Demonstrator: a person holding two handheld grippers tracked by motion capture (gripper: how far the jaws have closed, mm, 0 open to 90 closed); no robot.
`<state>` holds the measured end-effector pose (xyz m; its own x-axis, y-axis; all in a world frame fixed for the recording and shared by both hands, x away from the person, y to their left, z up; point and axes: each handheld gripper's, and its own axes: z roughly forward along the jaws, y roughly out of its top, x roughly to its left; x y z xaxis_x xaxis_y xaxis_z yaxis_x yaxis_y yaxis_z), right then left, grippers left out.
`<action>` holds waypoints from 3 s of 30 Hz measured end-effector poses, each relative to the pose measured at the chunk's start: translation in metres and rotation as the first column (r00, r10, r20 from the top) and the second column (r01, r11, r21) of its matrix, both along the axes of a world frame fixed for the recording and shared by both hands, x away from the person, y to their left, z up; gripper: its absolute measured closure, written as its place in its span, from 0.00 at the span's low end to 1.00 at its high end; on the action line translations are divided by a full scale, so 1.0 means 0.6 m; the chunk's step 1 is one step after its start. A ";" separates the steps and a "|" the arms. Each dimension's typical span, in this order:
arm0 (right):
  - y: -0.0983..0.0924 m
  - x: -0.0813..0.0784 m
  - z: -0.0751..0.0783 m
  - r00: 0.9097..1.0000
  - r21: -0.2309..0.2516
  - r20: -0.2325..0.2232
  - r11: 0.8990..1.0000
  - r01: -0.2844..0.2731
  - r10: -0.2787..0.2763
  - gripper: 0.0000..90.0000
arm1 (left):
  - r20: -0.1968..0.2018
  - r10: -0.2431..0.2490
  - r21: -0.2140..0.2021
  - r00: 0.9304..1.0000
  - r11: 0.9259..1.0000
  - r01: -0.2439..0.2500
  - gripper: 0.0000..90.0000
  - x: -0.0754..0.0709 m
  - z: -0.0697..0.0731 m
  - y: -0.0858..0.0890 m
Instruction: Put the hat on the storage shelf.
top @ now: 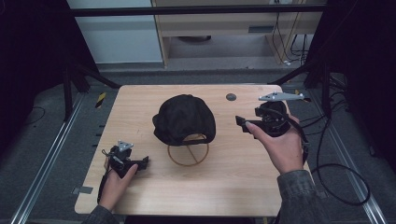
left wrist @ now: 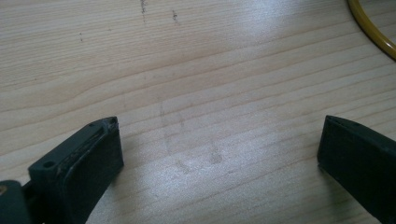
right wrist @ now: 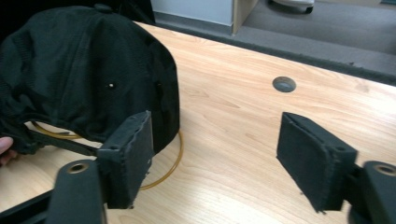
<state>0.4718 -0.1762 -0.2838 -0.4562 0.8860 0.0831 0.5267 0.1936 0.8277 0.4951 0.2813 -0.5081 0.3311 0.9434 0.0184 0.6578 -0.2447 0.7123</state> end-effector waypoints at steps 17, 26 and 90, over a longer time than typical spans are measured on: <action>-0.034 -0.006 -0.038 1.000 -0.051 0.017 0.998 0.027 -0.026 0.08 | -0.002 0.000 0.000 1.000 1.000 0.000 0.00 0.000 0.000 0.000; -0.048 -0.008 -0.076 0.998 -0.060 -0.020 0.997 0.055 -0.056 0.12 | -0.002 0.000 0.000 1.000 1.000 0.000 0.00 0.000 0.000 0.000; 0.051 0.035 -0.378 0.987 -0.152 -0.107 0.983 0.102 -0.119 0.06 | -0.002 0.001 0.002 1.000 1.000 -0.001 0.00 0.000 0.000 -0.001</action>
<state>0.4927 -0.1455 -0.5106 -0.3500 0.9368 -0.0048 0.6414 0.2434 0.7276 0.4949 0.2807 -0.5080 0.3299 0.9438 0.0194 0.6596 -0.2452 0.7104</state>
